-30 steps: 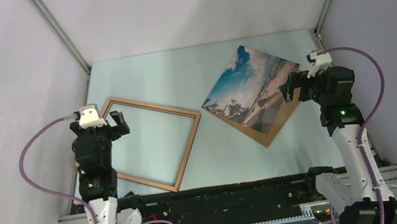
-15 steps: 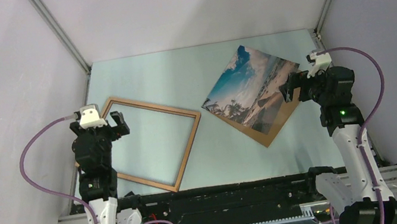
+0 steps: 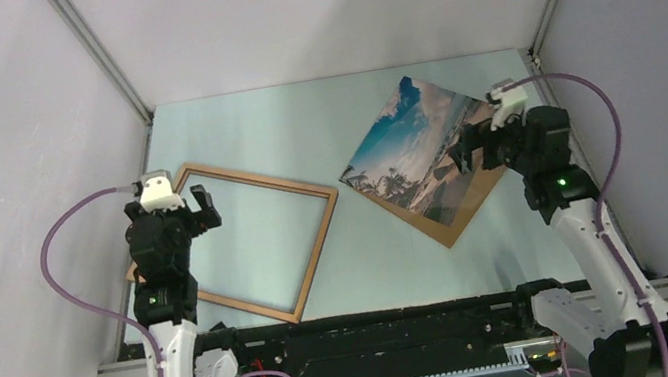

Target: Put the photo into the frame

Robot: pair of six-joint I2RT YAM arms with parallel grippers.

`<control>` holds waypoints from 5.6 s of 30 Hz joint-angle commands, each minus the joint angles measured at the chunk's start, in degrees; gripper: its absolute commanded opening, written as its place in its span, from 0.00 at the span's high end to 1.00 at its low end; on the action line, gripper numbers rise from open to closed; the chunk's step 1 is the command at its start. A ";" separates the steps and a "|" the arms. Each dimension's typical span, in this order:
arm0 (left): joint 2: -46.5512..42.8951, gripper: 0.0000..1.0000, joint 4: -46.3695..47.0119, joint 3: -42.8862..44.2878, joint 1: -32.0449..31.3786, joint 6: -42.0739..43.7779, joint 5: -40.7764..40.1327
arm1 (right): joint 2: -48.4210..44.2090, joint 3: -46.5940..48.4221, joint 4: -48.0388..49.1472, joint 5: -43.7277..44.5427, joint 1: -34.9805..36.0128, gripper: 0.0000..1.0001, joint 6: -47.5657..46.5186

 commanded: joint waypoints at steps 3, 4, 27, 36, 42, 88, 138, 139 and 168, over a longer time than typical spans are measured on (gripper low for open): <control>3.78 0.02 0.29 2.31 -0.30 0.43 1.72 | 8.73 5.56 5.87 7.88 14.85 0.00 -6.23; 4.69 0.02 0.29 2.39 -0.27 0.43 2.28 | 9.98 6.39 7.22 8.62 17.76 0.00 -7.02; 21.22 0.02 -25.51 6.86 13.46 20.34 -7.03 | 29.93 12.25 11.25 12.06 34.19 0.00 -10.45; 30.03 0.00 -28.08 7.75 29.02 24.91 -3.47 | 32.65 12.21 10.74 13.66 37.85 0.00 -11.05; 39.87 0.06 -27.93 11.13 31.67 22.18 -0.98 | 34.02 12.18 10.20 13.63 38.58 0.00 -10.83; 67.52 0.55 -18.35 26.84 20.74 17.61 -9.46 | 35.51 12.21 10.00 14.47 38.80 0.00 -11.07; 94.03 0.52 -18.86 65.37 -3.24 26.26 -21.90 | 18.92 5.12 -1.86 11.25 3.35 0.00 -1.60; 93.17 0.49 -18.86 65.09 -3.24 26.09 -21.47 | 18.94 5.07 -2.23 11.51 2.83 0.00 -0.98; 63.49 0.00 -19.04 56.27 -20.81 10.52 11.45 | 16.39 2.06 -5.87 2.21 -12.80 0.00 7.67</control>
